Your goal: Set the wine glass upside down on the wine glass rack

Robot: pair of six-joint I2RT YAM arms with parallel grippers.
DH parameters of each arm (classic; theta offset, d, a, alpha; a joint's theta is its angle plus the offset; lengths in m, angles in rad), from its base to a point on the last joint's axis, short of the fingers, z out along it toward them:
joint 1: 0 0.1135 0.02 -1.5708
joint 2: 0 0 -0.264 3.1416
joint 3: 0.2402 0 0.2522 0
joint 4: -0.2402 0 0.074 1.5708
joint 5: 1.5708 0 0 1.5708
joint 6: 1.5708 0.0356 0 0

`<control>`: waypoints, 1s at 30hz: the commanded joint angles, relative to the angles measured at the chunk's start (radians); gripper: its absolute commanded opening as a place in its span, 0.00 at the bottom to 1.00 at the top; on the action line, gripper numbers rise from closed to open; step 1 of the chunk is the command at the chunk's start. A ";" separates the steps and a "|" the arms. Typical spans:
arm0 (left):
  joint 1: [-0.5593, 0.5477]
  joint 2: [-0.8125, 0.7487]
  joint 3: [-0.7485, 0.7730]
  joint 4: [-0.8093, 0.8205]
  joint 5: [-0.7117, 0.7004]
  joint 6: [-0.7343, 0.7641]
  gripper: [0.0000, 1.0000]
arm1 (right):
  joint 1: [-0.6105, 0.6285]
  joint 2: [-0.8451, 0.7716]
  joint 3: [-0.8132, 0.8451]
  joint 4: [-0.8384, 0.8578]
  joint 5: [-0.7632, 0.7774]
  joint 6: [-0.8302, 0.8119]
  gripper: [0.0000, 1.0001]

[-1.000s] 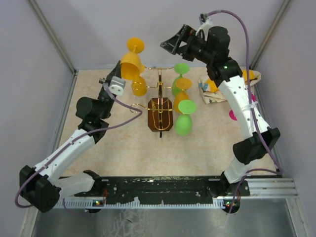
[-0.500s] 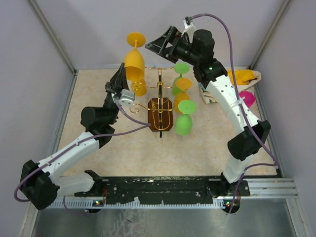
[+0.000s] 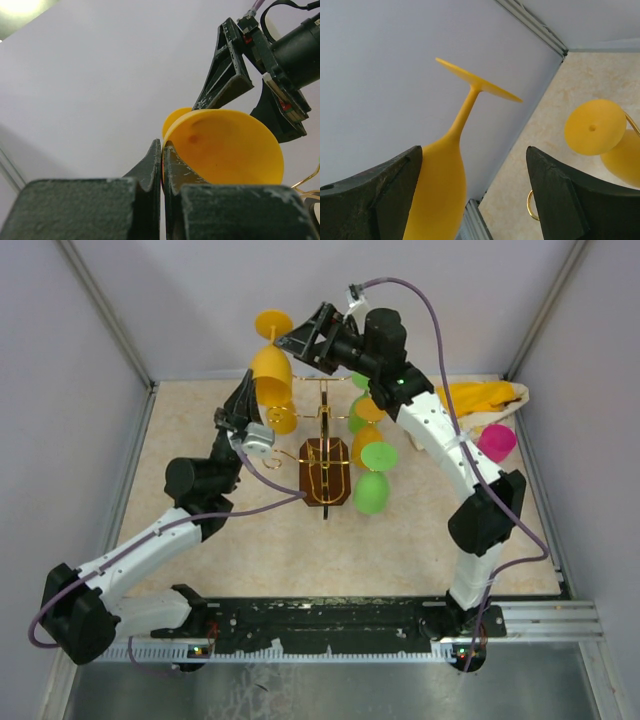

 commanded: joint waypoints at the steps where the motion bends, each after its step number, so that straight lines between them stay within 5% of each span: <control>1: -0.006 -0.027 0.001 0.039 0.016 -0.027 0.00 | 0.023 0.036 0.070 0.067 -0.023 0.028 0.82; 8: -0.011 -0.034 -0.015 0.028 0.025 -0.063 0.00 | 0.036 0.075 0.100 0.107 -0.045 0.060 0.75; 15: -0.013 -0.013 -0.023 0.057 0.001 -0.045 0.00 | 0.039 0.082 0.114 0.106 -0.059 0.068 0.56; 30: -0.028 0.057 -0.010 0.115 -0.065 -0.036 0.00 | 0.041 0.073 0.124 0.073 -0.064 0.053 0.48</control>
